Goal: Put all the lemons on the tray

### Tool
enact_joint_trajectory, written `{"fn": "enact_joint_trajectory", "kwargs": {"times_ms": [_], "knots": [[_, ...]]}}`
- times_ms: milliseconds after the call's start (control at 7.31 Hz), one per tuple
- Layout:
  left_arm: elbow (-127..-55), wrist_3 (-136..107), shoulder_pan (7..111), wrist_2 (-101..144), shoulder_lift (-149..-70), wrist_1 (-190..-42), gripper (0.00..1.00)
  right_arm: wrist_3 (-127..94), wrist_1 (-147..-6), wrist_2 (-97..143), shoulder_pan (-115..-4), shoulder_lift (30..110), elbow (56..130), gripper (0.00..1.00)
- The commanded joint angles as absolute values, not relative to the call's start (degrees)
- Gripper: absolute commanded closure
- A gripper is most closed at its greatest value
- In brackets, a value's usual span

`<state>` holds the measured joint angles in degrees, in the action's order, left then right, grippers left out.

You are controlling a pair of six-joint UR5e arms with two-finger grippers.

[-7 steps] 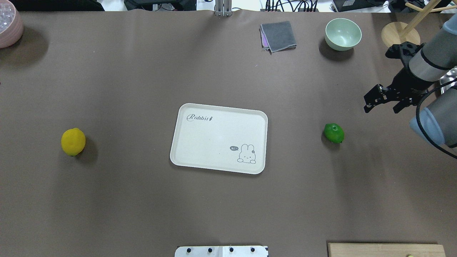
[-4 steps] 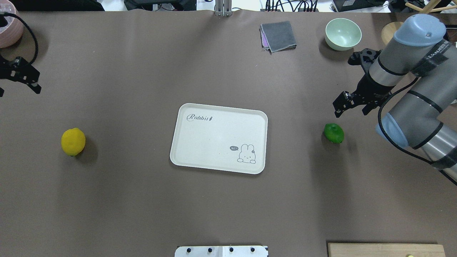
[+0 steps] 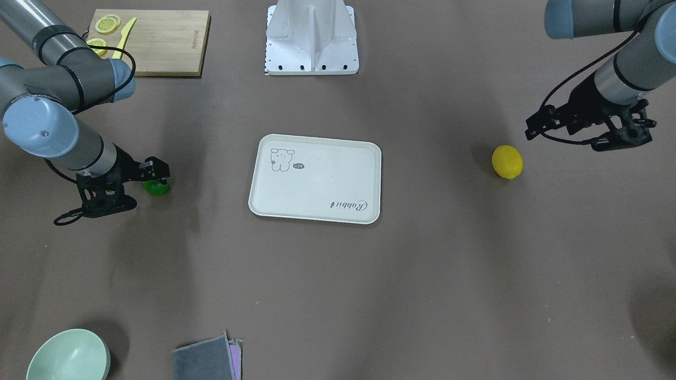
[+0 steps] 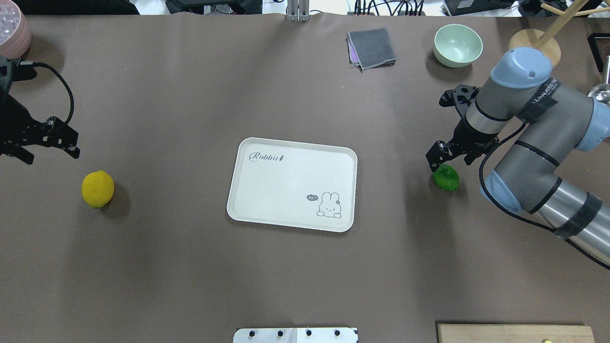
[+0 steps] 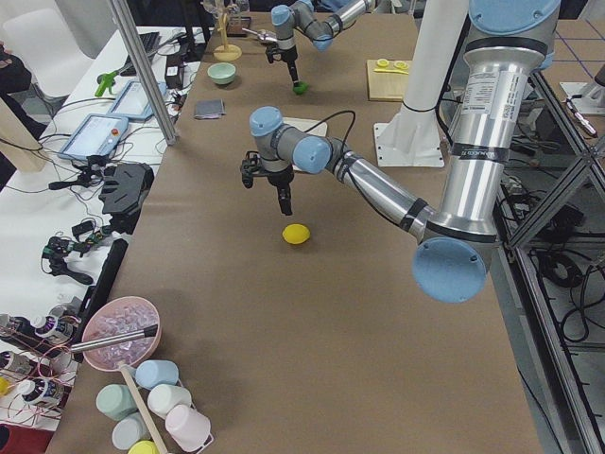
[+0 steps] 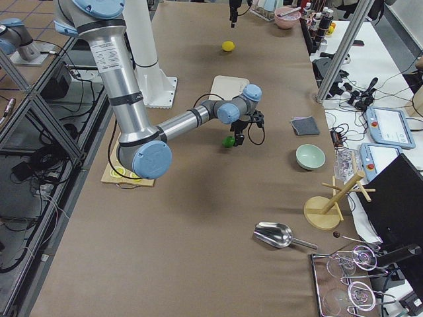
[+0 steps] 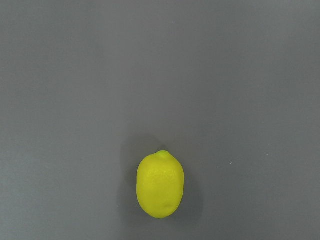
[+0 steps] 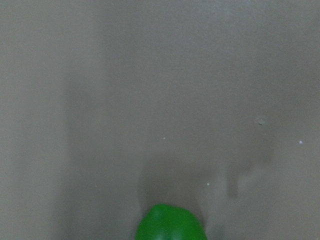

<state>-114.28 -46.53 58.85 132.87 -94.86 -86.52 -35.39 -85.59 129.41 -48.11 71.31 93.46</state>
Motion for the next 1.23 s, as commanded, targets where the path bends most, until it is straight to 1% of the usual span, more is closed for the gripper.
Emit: {"fn": "enact_joint_trajectory", "kwargs": {"times_ms": [0, 137, 274, 411, 547, 684, 821, 1095], "knots": [[-113.0, -55.2, 54.4, 128.9, -88.3, -101.5, 0.02, -35.0, -85.5, 129.4, -46.9, 71.6, 92.0, 0.01], [-110.7, -58.2, 52.0, 127.0, -88.2, -105.5, 0.02, -35.0, -85.5, 129.4, -46.0, 71.7, 91.8, 0.02], [-107.1, -59.1, 51.2, 126.5, -88.7, -109.2, 0.02, -35.1, -85.5, 129.5, -45.5, 71.7, 91.7, 0.13], [-105.1, -59.2, 50.8, 126.4, -89.0, -110.5, 0.02, -35.4, -85.6, 129.8, -45.5, 71.6, 91.8, 0.49], [-103.0, -59.3, 50.5, 126.5, -90.5, -110.6, 0.02, -35.5, -85.6, 130.0, -45.5, 71.4, 91.9, 0.75], [-101.4, -61.6, 50.5, 126.5, -92.4, -110.6, 0.02, -35.6, -85.6, 130.3, -46.2, 71.1, 92.4, 0.82], [-100.3, -62.5, 50.2, 126.5, -93.7, -110.6, 0.02, -35.6, -85.6, 132.0, -47.3, 69.7, 92.7, 0.82], [-99.9, -63.1, 48.4, 124.2, -94.0, -110.8, 0.02, -35.7, -85.6, 132.2, -47.4, 68.4, 92.8, 0.84]]}}
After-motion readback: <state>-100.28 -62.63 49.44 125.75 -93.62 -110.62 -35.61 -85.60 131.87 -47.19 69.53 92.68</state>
